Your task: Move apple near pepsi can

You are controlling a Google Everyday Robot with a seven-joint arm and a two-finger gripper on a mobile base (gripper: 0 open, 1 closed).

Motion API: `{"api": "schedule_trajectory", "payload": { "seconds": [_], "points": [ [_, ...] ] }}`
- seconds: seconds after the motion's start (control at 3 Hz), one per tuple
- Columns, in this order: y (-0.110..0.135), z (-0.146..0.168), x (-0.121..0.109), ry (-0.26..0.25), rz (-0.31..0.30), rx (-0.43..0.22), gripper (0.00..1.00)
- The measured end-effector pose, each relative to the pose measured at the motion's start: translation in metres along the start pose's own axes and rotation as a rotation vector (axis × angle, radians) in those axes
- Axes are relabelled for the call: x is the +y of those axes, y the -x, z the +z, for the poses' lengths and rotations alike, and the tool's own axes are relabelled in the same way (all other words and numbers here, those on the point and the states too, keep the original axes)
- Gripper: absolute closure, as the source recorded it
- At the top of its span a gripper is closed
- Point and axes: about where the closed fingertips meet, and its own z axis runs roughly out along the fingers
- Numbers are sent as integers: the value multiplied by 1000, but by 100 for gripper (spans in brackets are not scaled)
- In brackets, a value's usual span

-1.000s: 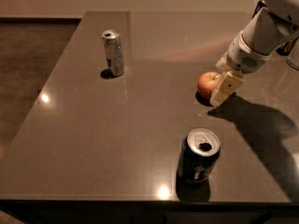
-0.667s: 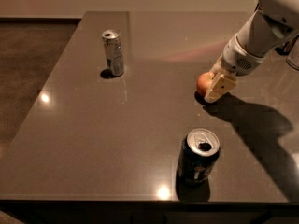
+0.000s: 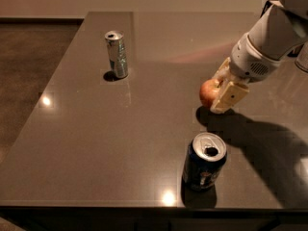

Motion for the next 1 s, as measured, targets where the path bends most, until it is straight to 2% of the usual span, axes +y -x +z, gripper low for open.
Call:
{"api": "schedule_trajectory", "payload": {
  "seconds": [0.33, 0.67, 1.0],
  "points": [
    [0, -19, 38, 29, -56, -4, 100],
    [-6, -25, 76, 59, -137, -13, 100],
    [-18, -19, 102, 96, -231, -27, 100]
  ]
}}
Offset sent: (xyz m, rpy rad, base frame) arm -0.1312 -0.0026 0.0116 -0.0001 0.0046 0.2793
